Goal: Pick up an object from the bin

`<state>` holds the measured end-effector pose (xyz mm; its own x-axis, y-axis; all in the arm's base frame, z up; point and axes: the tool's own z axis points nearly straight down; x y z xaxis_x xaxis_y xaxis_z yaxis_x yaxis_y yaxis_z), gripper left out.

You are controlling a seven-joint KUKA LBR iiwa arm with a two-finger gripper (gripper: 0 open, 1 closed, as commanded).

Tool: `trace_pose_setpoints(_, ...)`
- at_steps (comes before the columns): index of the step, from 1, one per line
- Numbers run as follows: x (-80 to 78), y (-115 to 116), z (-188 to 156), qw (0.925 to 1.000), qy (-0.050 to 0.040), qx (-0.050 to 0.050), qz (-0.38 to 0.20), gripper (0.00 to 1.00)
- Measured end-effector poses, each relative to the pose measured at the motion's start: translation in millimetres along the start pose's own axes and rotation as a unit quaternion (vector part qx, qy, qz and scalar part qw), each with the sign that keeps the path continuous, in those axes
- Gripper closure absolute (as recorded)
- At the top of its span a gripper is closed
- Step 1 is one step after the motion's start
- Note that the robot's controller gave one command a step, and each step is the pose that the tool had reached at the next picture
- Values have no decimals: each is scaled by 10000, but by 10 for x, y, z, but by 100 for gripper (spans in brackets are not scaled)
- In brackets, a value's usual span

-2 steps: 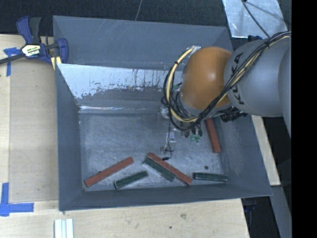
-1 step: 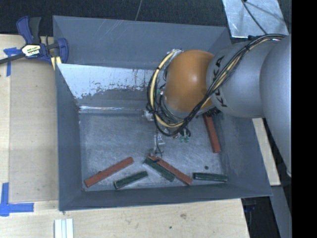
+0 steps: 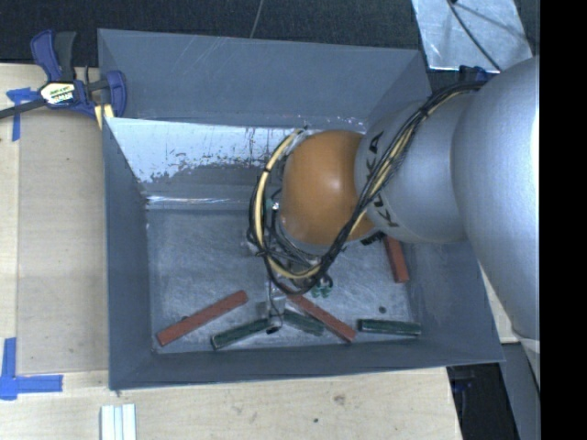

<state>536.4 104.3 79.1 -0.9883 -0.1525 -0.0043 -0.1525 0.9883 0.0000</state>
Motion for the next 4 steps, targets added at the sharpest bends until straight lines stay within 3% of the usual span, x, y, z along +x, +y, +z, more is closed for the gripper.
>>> trace_pose_setpoints(1, 293, 206, 43, 10000, 21, -9, 64, 0)
trace_pose_setpoints(2, 134, 725, 37, 9984, 14, -3, -570, 100)
trace_pose_setpoints(3, 134, 723, 37, 9984, 14, -2, -566, 100)
trace_pose_setpoints(4, 38, 573, -588, 9987, 22, -1, -509, 100)
